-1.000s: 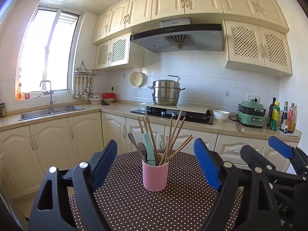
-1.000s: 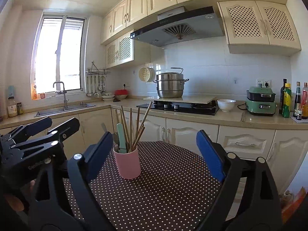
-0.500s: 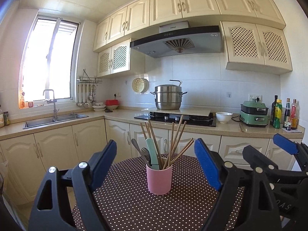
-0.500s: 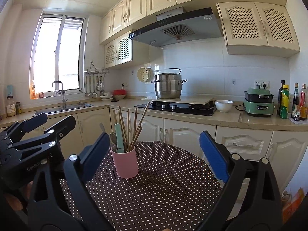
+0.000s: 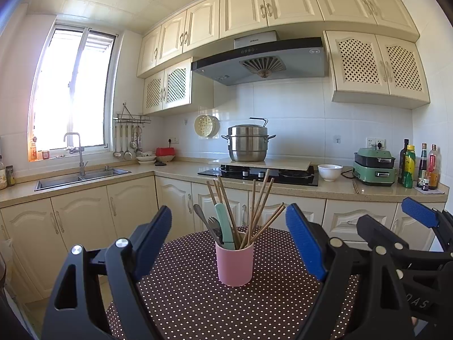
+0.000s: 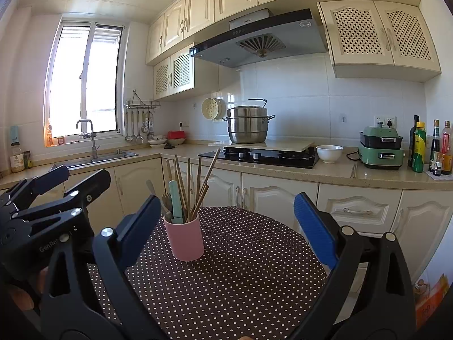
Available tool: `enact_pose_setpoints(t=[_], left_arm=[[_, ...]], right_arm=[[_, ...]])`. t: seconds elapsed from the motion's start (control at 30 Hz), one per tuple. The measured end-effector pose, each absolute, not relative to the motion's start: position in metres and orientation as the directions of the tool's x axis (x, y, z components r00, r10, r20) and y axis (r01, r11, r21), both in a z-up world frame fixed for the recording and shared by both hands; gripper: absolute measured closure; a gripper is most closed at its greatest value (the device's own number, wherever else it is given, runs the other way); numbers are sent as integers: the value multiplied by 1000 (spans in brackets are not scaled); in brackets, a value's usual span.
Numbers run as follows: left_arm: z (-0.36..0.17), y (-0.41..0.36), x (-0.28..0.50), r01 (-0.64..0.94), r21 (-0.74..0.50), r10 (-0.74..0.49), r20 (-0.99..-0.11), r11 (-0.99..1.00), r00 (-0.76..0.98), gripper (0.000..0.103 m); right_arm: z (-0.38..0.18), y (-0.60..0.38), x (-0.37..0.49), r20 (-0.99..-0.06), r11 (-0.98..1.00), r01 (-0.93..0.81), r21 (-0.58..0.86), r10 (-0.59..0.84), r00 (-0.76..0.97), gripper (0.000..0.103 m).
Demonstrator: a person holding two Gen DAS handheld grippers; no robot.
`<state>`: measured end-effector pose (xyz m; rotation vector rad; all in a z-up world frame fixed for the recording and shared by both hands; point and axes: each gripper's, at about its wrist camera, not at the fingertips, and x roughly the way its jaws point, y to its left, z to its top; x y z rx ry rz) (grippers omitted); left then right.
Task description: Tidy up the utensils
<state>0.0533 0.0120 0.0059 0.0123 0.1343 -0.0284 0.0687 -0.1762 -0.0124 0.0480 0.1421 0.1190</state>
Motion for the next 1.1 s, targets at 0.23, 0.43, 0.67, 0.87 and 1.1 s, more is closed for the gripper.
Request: enact_pose_setpoints(t=[0.23,0.43,0.67,0.87,1.1], left_arm=[[6,12,55,29,12,-27,-139,1000,990,22],[7,12,56,28,14,-26,-139,1000,990,22],[6,13,56,29,13,-27,-143,999,989,22],[6,13,57,26,12,-24,-145,1000,989,22],[7,14,59,23,14,-21,-146,1000,989,22]], right_arm=[[-14,-177,69,-147,991,-117,61,125,981,10],[-14,-177,69,-151,990,-120,67,129,980,10],[-13,-178,71,-157,990,-123,73,133,979,10],[-13,-178,73,-158,990,-123,73,133,978,10],[-13,-176,74,-159,990,-125,73,135,978,9]])
